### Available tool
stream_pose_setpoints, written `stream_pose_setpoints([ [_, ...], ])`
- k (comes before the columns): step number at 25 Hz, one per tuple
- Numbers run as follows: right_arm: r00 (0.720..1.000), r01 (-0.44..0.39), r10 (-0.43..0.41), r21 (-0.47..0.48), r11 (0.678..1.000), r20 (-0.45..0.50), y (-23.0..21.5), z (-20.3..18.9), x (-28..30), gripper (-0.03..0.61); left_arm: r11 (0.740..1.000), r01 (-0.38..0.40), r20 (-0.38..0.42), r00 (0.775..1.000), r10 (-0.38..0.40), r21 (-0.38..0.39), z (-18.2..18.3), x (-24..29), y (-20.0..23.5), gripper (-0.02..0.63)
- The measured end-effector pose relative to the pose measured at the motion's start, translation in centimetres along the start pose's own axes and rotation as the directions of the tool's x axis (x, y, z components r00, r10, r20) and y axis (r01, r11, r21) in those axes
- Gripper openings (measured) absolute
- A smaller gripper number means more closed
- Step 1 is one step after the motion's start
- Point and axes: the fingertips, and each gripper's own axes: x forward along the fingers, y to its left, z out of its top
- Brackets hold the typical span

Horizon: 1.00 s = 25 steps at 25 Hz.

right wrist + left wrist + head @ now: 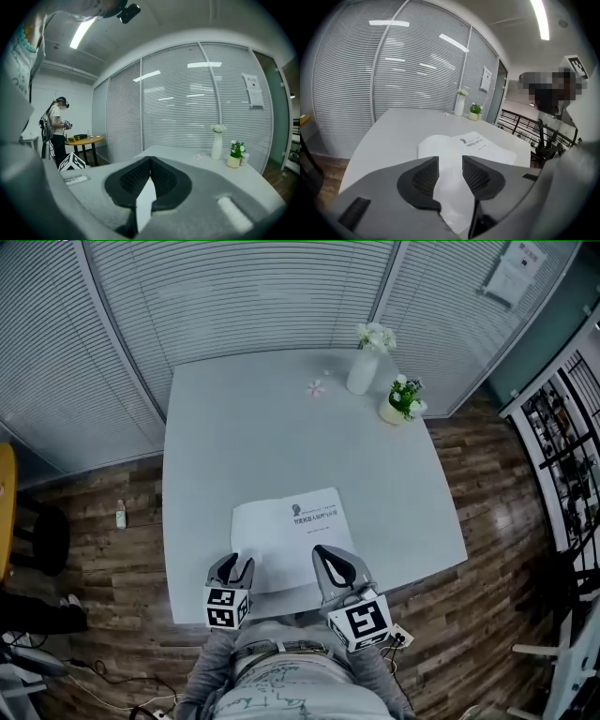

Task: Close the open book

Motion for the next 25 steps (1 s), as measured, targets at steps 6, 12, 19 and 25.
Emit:
stream_pose_setpoints([
  [6, 1.000, 0.004, -0.004, 0.010, 1.000, -0.013, -0.4, -0.4, -0.2, 0.002, 1.000, -0.026, -0.075, 0.997, 0.025, -0.009, -2.9, 0.9, 1.2, 0.173],
  [12, 1.000, 0.009, -0.009, 0.019, 1.000, -0.020, -0.8, -0.7, -0.4, 0.002, 0.998, -0.055, -0.125, 0.991, 0.050, -0.042, -4.8, 1.1, 2.4, 0.173],
  [19, 0.999, 0.022, -0.021, 0.041, 0.999, -0.024, -1.4, -1.1, -0.6, 0.002, 0.996, -0.081, -0.215, 0.974, 0.071, -0.041, -7.0, 1.7, 3.3, 0.173],
  [25, 0.999, 0.044, -0.043, 0.052, 0.998, -0.031, -2.1, -1.5, -0.9, 0.002, 0.996, -0.078, -0.260, 0.964, 0.062, -0.051, -8.2, 2.3, 3.1, 0.173],
])
